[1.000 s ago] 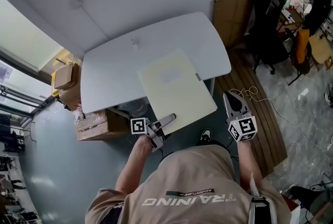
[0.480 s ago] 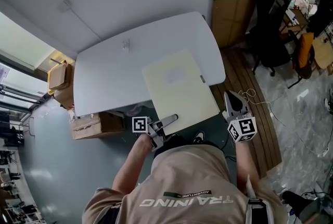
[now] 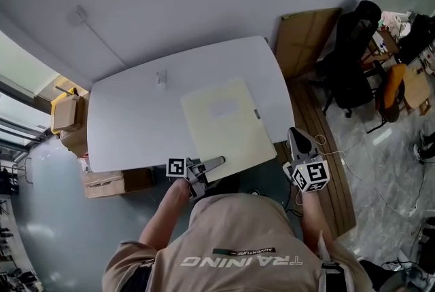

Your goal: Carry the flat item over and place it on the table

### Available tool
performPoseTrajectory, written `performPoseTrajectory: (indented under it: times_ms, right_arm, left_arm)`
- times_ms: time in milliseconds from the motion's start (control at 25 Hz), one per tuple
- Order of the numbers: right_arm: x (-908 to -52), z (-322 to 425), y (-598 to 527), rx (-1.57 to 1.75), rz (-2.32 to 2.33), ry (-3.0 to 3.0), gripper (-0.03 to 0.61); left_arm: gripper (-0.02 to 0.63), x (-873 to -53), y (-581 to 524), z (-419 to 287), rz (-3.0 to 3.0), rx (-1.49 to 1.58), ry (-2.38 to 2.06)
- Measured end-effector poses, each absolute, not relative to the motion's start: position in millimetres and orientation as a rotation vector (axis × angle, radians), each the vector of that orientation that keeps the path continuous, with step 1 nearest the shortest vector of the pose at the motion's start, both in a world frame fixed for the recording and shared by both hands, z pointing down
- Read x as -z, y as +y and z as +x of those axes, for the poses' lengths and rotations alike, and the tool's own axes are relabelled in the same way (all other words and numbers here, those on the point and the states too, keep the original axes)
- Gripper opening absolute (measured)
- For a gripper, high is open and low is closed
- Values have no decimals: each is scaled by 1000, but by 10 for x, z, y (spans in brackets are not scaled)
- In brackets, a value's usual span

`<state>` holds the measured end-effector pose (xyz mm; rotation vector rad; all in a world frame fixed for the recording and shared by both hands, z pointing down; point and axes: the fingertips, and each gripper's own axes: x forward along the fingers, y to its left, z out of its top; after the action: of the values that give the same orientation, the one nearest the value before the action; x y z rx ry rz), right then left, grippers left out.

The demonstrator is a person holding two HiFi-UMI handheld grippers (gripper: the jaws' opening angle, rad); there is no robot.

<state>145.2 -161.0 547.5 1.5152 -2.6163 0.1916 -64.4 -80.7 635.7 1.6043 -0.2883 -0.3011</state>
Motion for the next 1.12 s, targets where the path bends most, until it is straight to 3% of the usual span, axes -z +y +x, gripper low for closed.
performPoseTrajectory:
  times_ms: [400,1120]
  right_arm:
    - [-5349,979,-2368,-128,1556,-2544,6]
    - [-5481,1231,-2798,-138,1535,-2455,6]
  left_arm:
    - [290,-6446,-1877,-714,1583,234,-167]
    - [290,-6862,-3270,-438,1432,346,-236]
